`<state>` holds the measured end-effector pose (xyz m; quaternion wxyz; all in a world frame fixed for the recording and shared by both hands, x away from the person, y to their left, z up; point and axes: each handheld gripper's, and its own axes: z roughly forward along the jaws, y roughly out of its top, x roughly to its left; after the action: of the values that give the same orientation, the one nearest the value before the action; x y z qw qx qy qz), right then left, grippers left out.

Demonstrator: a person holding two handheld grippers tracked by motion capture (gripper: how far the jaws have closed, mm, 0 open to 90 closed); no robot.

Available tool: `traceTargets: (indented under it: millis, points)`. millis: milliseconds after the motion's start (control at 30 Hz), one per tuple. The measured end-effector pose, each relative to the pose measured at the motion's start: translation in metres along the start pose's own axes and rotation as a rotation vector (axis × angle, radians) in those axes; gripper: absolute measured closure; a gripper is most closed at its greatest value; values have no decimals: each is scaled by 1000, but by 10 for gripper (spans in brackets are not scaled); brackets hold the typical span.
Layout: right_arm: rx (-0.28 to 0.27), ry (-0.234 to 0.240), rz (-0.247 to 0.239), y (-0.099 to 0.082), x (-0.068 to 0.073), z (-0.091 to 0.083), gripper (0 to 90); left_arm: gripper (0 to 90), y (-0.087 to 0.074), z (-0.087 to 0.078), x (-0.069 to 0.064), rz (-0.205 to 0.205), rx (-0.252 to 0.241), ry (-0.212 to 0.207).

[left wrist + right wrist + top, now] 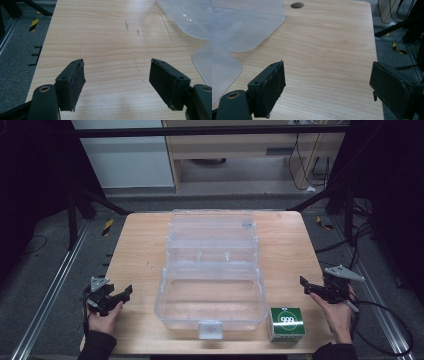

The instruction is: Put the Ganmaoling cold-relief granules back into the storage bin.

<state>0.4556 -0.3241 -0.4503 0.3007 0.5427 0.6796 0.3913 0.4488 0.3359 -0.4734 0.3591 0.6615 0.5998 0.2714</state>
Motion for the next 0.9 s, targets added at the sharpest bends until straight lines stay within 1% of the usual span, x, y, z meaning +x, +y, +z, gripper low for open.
traceTargets:
  millis: [67, 100, 133, 167, 200, 267, 300, 333, 367, 400, 467, 500, 533, 567, 600, 633, 667, 700, 833, 867, 900]
  points:
    - [1, 21, -12, 5, 1, -5, 134, 279, 0, 0, 0, 1, 1, 0]
    - [1, 21, -12, 5, 1, -5, 134, 279, 0, 0, -1, 4, 4, -1]
    - [-3, 22, -26, 7, 3, -8, 134, 279, 0, 1, -1, 8, 7, 0]
    - [7, 37, -37, 10, 4, -11, 127, 279, -1, 1, -1, 9, 10, -2]
    - [19, 47, -60, 12, 5, -12, 120, 278, -1, 1, -2, 11, 12, -2]
    - [21, 34, -111, 17, 9, -17, 121, 278, -1, 2, -3, 18, 20, -2]
    - [40, 38, -130, 20, 11, -19, 121, 276, -2, 2, -3, 21, 21, -2]
    - [44, 58, -159, 24, 16, -23, 121, 275, -2, 2, -3, 24, 22, -1]
    - [44, 58, -159, 24, 16, -23, 121, 274, -2, 2, -3, 24, 22, -1]
    - [62, 87, -182, 29, 21, -27, 121, 273, -2, 3, -3, 23, 21, -1]
    - [68, 94, -207, 34, 27, -31, 120, 271, -2, 4, -4, 25, 19, 0]
    - [68, 94, -207, 34, 27, -31, 120, 272, -2, 4, -4, 25, 19, 0]
    - [63, 101, -223, 38, 29, -33, 120, 272, -2, 4, -4, 25, 19, -4]
    - [63, 107, -226, 41, 32, -36, 119, 272, -2, 4, -4, 26, 20, -6]
    - [50, 123, -243, 49, 36, -41, 114, 274, -3, 4, -5, 34, 22, -5]
    - [50, 123, -243, 49, 36, -41, 114, 274, -3, 4, -5, 34, 22, -5]
    - [36, 135, -264, 57, 40, -46, 113, 275, -3, 4, -6, 34, 23, -4]
    - [31, 141, -269, 61, 43, -48, 112, 276, -3, 4, -5, 32, 24, -3]
    - [29, 170, -304, 72, 49, -54, 98, 280, -3, 4, -5, 31, 32, -5]
    - [32, 182, -328, 76, 52, -57, 94, 281, -3, 5, -5, 34, 36, -4]
    - [32, 182, -328, 76, 52, -57, 94, 281, -3, 5, -5, 34, 36, -4]
